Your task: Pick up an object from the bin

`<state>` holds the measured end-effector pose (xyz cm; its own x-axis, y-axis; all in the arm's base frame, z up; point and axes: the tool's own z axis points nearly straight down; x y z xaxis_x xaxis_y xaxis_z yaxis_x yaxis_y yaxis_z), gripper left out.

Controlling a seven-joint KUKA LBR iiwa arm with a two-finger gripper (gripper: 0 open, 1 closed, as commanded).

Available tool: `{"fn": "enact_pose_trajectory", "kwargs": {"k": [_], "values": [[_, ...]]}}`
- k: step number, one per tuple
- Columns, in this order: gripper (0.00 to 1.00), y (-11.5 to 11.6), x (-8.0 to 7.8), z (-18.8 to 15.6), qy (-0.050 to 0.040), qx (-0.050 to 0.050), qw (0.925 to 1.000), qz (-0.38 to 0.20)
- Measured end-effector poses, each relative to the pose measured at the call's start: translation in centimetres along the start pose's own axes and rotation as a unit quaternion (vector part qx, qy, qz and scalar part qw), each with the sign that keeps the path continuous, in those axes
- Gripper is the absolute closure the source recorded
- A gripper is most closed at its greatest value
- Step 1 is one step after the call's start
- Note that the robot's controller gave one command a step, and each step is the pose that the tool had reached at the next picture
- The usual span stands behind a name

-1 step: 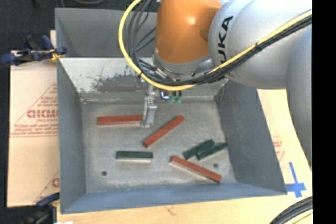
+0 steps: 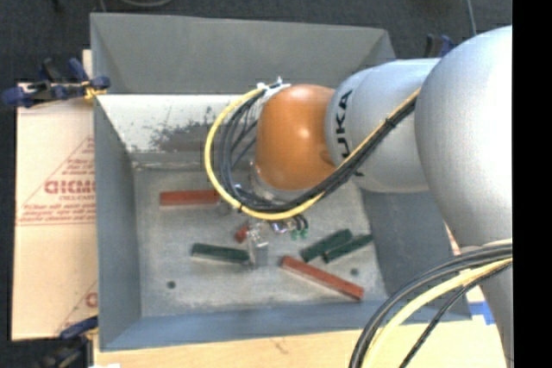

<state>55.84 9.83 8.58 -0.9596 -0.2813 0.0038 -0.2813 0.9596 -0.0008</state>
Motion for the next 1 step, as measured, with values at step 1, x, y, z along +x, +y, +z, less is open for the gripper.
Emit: {"fn": "enact_pose_trajectory", "kwargs": {"k": [1], "values": [[0.00, 0.86, 1.56, 1.51, -0.0030, -0.001, 0.9995, 0.030]]}}
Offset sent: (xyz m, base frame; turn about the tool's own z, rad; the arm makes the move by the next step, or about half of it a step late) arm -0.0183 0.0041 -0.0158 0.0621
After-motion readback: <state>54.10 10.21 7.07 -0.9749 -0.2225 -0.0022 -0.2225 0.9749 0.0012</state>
